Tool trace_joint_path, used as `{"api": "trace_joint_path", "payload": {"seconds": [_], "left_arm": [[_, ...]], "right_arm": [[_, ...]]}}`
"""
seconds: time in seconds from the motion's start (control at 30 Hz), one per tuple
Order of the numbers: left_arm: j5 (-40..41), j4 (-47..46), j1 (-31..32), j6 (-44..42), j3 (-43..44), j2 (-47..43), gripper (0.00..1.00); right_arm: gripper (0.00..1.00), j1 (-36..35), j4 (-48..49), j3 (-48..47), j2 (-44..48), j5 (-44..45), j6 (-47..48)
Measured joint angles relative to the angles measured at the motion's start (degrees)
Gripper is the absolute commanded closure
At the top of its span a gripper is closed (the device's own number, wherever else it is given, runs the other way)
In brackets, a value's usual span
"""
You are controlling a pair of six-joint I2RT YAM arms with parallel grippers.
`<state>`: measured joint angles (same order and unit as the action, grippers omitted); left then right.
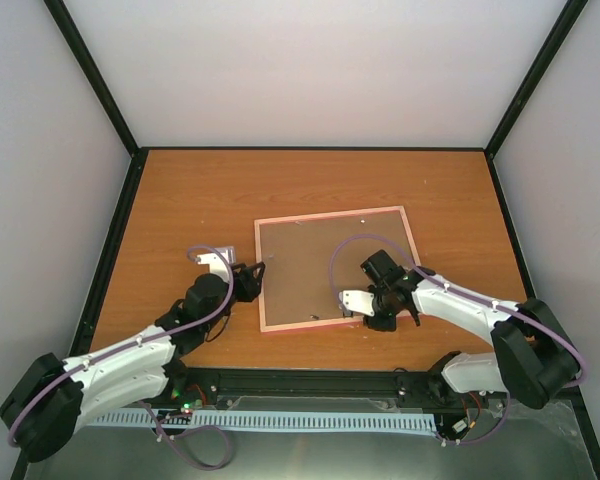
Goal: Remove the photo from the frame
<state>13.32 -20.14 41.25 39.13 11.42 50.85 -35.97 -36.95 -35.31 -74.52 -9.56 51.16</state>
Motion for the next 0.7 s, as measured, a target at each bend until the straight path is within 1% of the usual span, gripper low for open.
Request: {"api": "trace_joint_path", "payload": {"seconds": [0.13,0.17,0.27,0.47,0.53,0.63,0.7], "left_arm": [[-2.2,1.8,0.1,-2.8,1.1,-1.2,0.42],[-2.4,3.7,0.5,-3.8,2.2,-1.5,0.42],[-2.2,8.9,2.4,-6.0,6.3,-2.7,0.42],[-2.2,18.8,3.5,-7.1,11.6,-6.1,0.43],[-2.6,21.9,3.5,-7.1,12.5,-6.4,0.44],[-4.2,27.2,3.6,-7.1,13.7,-6.0,0.45],[-5.4,30.2,3.6,-7.1,15.1,-5.2,0.45]], "right_arm": [[0.68,-0.1,1.1,0.4,0.1,0.5,0.1],[0.68,-0.2,1.3,0.5,0.2,0.6,0.1],[0.60,-0.3,2.3,1.2,0.5,1.2,0.5],[0.56,-0.8,6.3,1.7,0.0,4.8,1.6],[0.56,-0.8,6.6,1.7,-0.1,5.6,1.8],[0.60,-0.8,7.0,1.7,-0.6,6.5,2.5],[0.65,-0.9,7.7,1.5,-1.2,7.5,2.8]]}}
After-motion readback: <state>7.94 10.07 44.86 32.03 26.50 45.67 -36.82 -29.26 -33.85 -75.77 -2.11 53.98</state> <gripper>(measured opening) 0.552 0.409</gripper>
